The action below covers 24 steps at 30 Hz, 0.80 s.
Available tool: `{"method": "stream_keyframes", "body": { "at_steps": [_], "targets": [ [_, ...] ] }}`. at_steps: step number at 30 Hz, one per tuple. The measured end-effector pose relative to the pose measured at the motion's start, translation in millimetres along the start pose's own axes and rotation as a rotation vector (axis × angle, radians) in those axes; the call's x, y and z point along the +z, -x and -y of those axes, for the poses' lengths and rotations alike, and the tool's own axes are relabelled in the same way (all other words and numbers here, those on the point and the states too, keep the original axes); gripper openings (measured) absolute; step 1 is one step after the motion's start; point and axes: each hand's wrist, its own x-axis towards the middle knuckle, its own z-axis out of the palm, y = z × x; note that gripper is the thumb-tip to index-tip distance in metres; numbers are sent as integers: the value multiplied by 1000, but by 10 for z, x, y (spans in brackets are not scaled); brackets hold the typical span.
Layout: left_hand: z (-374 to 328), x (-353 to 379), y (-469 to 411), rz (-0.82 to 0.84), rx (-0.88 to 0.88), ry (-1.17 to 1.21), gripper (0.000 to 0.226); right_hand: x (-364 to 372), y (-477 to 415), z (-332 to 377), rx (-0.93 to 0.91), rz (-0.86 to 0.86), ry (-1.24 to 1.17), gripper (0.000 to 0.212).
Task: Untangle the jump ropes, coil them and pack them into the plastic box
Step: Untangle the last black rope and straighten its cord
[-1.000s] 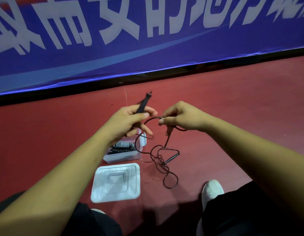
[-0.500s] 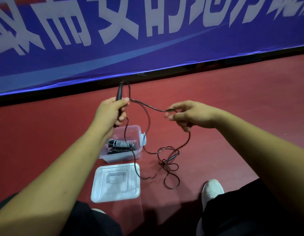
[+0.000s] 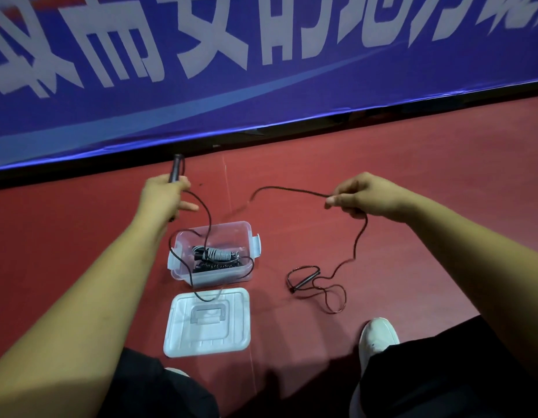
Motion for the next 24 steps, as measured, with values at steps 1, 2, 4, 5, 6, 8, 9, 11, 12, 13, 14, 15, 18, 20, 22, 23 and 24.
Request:
{"method": "stream_keyframes", "body": {
  "at_steps": [1,2,4,5,6,8,9,11,12,13,14,15,18,20,22,23,24],
  "targets": [
    [-21,73,79,39,52,-59,10,45,16,109,-43,10,10,16],
    [-43,160,165,103,103,-87,12,101,38,210,-75,41,42,15],
    [-69,358,380,297,177,-72,14,240,102,374,-116,116,122,15],
    [-68,454,493,403,199,-57,16,310,118,431,-140,136,143,15],
    [-78,538,612,505,211,-52,18,370,120,481,-172,132,147,15],
    [-70,647,768,665,216,-97,19,446,108,562,-233,88,148,16],
    [-60,678,801,707,216,-131,18,464,101,585,-245,71,132,17],
    [-53,693,798,721,234,-174,20,476,95,584,-244,73,72,20],
    [-56,685,775,695,249,-170,21,475,91,557,-241,88,51,22],
    [-71,668,752,653,256,-135,22,464,92,526,-238,103,45,24],
    [-87,644,716,605,247,-64,22,439,92,488,-234,118,46,26],
    [-105,610,681,563,220,32,22,402,90,449,-224,138,36,27],
    [-153,516,590,482,158,290,20,256,44,312,-174,226,-65,25],
    [-171,466,516,429,125,389,21,194,-6,211,-123,269,-45,26],
    [-197,393,418,371,47,540,23,153,-46,61,-41,291,119,27],
    [-210,339,357,333,4,601,23,131,-53,-15,5,294,221,26],
    [-213,280,298,287,-17,612,23,111,-58,-83,45,288,278,23]
  ]
}}
